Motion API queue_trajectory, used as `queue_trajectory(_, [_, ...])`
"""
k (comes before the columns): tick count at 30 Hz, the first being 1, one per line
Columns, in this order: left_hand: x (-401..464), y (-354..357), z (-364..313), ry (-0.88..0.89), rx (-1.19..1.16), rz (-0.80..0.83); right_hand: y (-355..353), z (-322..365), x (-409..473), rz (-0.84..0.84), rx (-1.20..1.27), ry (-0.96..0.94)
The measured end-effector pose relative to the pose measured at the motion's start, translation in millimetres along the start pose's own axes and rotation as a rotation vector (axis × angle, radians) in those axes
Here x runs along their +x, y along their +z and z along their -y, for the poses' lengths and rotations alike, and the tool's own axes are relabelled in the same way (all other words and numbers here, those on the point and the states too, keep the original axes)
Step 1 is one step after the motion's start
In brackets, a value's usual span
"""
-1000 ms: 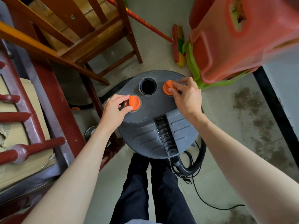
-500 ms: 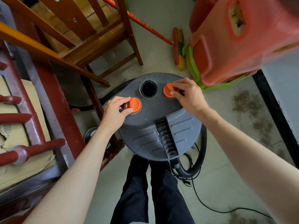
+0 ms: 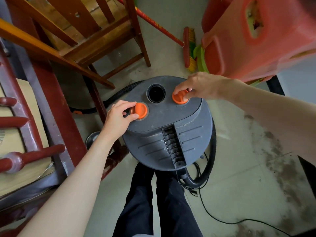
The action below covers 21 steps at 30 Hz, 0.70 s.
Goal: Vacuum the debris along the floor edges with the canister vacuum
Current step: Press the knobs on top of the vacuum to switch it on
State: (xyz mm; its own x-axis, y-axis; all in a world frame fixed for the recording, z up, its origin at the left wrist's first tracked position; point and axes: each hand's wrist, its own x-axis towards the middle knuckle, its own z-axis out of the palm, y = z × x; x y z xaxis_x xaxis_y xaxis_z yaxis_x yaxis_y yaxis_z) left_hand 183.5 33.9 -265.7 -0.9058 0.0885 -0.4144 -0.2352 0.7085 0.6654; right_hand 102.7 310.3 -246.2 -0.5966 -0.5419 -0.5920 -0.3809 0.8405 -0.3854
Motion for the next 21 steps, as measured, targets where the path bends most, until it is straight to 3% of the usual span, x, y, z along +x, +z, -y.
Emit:
queue_trajectory(14, [-3.3, 0.2, 0.2, -0.023, -0.015, 0.016, 57.0, 26.5, 14.6, -0.575, 0.202, 0.099])
queue_trajectory(21, [-7.2, 8.8, 3.0, -0.023, 0.004, 0.017, 96.6, 39.2, -3.3, -0.592, 0.162, 0.253])
